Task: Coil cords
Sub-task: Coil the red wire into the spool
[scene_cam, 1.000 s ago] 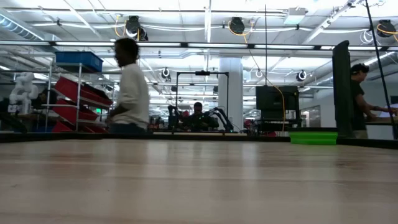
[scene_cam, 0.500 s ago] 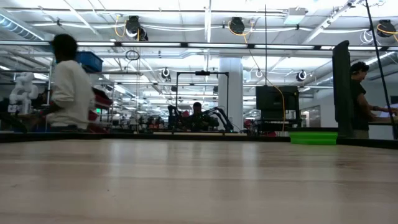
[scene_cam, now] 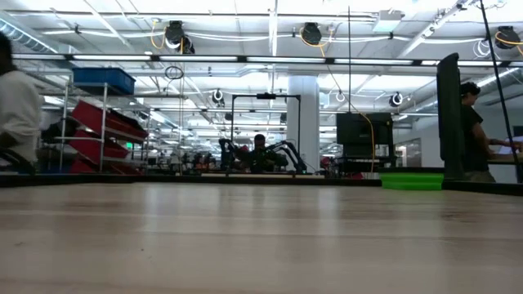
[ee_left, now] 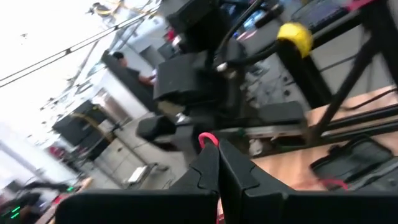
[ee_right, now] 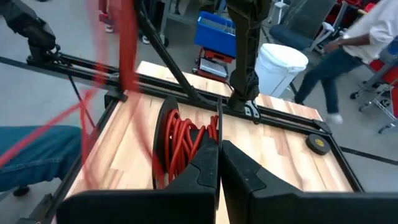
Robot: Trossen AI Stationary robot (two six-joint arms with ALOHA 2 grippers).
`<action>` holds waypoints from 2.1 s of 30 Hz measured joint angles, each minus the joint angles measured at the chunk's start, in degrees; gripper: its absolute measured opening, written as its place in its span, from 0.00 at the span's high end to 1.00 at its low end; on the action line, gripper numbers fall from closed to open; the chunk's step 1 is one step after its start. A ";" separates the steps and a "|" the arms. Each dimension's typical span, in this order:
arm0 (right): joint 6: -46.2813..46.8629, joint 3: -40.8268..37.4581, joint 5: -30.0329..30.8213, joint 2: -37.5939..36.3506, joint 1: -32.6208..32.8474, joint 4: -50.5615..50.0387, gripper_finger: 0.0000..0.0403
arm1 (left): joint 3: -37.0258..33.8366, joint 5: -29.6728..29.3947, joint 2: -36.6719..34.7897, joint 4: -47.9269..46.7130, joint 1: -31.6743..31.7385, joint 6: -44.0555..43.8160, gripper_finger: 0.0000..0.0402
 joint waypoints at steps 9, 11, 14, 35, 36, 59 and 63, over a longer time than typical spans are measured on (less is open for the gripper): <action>0.92 -0.02 -0.27 -0.15 1.27 -2.48 1.00 | 0.00 -11.64 0.00 -0.69 -1.38 4.38 1.00; 1.22 -0.02 -0.39 -0.56 1.34 -2.85 1.00 | -0.02 -11.66 0.00 -0.82 -2.52 4.31 1.00; 1.96 -0.02 -0.31 -1.72 2.03 -3.93 1.00 | -0.02 -11.70 0.00 -0.80 -4.33 3.31 1.00; 3.43 0.00 2.67 -5.31 10.17 -8.13 1.00 | -0.11 -11.56 0.02 -1.24 -12.05 -2.85 1.00; 3.43 0.00 2.67 -5.31 10.18 -8.15 1.00 | -0.11 -11.55 0.02 -1.17 -12.22 -2.87 1.00; -7.41 -0.04 3.18 -5.31 13.25 2.62 1.00 | -2.14 -7.34 0.08 -8.57 -7.43 -10.58 1.00; -7.58 -0.04 3.17 -5.31 13.27 3.06 1.00 | -2.14 0.84 0.13 -11.71 -5.83 -16.14 1.00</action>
